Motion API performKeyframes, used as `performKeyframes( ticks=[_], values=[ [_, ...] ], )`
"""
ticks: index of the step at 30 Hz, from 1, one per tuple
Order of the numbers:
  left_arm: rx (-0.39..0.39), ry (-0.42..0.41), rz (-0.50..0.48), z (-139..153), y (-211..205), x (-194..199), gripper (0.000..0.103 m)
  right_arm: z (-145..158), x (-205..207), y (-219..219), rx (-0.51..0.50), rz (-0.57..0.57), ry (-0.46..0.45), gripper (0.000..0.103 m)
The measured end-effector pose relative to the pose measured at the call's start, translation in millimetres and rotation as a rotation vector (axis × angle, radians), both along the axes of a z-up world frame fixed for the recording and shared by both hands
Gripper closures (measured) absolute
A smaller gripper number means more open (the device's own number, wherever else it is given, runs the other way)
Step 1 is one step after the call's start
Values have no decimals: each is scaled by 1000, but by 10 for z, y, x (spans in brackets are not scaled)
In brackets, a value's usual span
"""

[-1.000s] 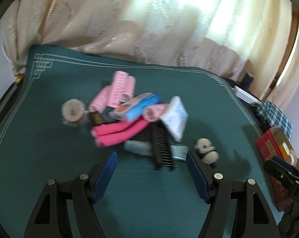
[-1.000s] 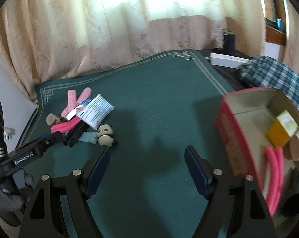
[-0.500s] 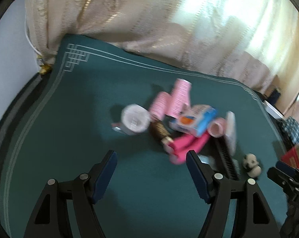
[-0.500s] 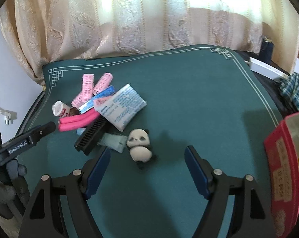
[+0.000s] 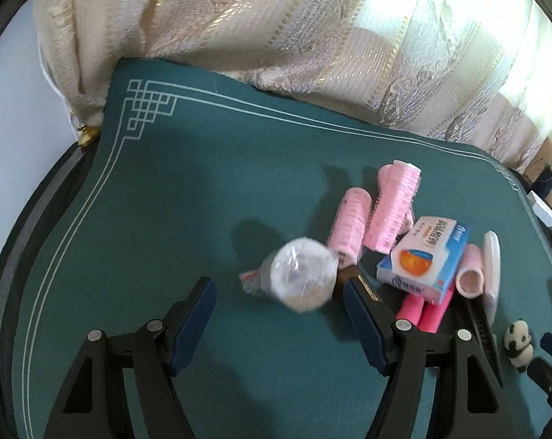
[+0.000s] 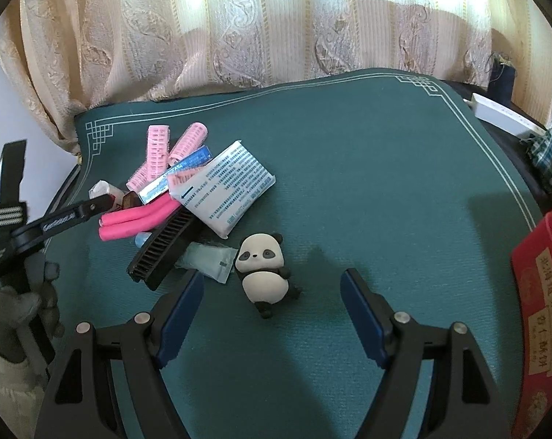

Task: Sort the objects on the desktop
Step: 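Return to the pile and grasp the wrapped tape roll with the left gripper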

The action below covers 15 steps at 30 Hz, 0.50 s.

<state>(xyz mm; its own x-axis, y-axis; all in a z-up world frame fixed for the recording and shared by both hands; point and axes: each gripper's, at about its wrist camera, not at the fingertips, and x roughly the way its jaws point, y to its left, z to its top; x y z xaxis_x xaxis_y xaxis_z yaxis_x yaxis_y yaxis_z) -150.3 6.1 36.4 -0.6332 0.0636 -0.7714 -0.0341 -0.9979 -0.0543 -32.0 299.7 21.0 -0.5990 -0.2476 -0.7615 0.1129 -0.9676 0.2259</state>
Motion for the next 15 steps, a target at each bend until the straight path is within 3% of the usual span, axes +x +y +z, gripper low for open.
performKeyframes(
  ticks=[11, 13, 15],
  values=[
    [-15, 15, 18, -130, -47, -218, 29, -108, -31, 5, -3, 0, -19, 23],
    [-2, -3, 13, -183, -73, -244, 34, -129, -35, -4, 0, 2, -24, 23],
    [27, -19, -6, -209, -79, -251, 51, -134, -36, -12, 4, 3, -25, 23]
  ],
)
